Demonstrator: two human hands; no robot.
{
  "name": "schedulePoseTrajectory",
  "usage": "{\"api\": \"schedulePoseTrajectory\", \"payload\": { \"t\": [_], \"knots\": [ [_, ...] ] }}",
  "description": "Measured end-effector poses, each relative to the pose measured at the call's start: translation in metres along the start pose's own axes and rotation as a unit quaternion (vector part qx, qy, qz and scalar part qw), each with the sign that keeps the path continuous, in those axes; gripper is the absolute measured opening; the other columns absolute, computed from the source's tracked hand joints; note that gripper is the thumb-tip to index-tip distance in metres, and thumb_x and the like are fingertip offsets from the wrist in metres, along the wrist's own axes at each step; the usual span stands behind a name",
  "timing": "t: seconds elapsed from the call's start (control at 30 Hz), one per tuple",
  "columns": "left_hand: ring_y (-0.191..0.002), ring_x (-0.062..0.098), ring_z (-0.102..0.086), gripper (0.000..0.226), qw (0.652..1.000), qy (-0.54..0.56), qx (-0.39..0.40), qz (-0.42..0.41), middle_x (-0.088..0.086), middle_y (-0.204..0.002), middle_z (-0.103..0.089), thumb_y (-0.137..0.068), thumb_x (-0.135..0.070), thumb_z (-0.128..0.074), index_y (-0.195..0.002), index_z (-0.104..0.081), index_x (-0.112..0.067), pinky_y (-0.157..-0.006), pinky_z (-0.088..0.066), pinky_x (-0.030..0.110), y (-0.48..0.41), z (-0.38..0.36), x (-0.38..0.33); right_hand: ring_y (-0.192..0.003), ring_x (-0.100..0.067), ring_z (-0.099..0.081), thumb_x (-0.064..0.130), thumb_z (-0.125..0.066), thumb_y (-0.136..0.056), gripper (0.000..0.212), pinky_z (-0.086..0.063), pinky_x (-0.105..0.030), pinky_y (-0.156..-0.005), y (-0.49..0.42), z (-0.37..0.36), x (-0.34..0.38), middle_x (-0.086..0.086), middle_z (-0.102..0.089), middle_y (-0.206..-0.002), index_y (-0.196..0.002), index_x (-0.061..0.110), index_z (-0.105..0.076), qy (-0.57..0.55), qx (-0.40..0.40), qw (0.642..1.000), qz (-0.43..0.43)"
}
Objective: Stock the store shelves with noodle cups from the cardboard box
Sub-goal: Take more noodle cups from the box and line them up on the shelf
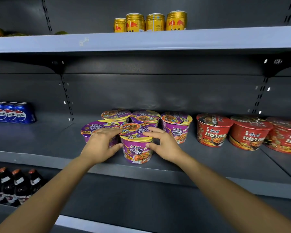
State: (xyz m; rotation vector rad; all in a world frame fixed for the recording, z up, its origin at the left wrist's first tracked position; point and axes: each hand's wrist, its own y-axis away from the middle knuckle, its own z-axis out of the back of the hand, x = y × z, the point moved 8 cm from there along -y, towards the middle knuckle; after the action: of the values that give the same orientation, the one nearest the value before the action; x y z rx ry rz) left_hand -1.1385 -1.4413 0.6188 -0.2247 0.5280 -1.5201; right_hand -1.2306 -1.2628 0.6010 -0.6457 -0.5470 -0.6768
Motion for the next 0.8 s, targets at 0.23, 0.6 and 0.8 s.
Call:
{"api": "schedulePoseTrajectory", "payload": {
  "t": [0.23,0.6,0.8],
  "knots": [
    [-0.130,0.020,-0.046,0.068,1.000,0.000,0.007,-0.004,-0.001,-0.138,-0.053,-0.072,-0.046,-0.053,-0.136,-0.052,-0.022,-0.111,-0.033,0.039,-0.0010,-0.0027,0.0029,-0.136,-0.010,-0.036,0.017,-0.069,-0.086,0.048,-0.028,-0.025,-0.108,-0.0022,-0.0001,-0.0029,0.008,-0.041,-0.147,-0.131,0.027,-0.057,-0.005,0.001,1.000,-0.004],
    [-0.134,0.018,-0.040,0.063,1.000,-0.003,0.020,-0.012,-0.002,-0.143,-0.048,-0.082,-0.031,-0.069,-0.140,-0.046,-0.023,-0.114,-0.028,0.038,-0.0019,-0.0047,0.0025,-0.136,-0.010,-0.036,0.021,-0.071,-0.084,0.050,-0.030,-0.032,-0.112,-0.0009,-0.0003,-0.0019,0.008,-0.040,-0.147,-0.131,0.027,-0.056,-0.005,-0.004,1.000,0.003],
    [-0.134,0.018,-0.041,0.064,1.000,-0.001,0.020,-0.014,-0.002,-0.143,-0.048,-0.081,-0.031,-0.069,-0.140,-0.045,-0.023,-0.113,-0.030,0.041,-0.0016,-0.0061,0.0053,-0.134,-0.011,-0.038,0.020,-0.074,-0.081,0.048,-0.029,-0.021,-0.104,-0.0025,0.0018,-0.0013,0.005,-0.043,-0.145,-0.127,0.024,-0.060,-0.033,-0.009,0.999,-0.005]
  ]
}}
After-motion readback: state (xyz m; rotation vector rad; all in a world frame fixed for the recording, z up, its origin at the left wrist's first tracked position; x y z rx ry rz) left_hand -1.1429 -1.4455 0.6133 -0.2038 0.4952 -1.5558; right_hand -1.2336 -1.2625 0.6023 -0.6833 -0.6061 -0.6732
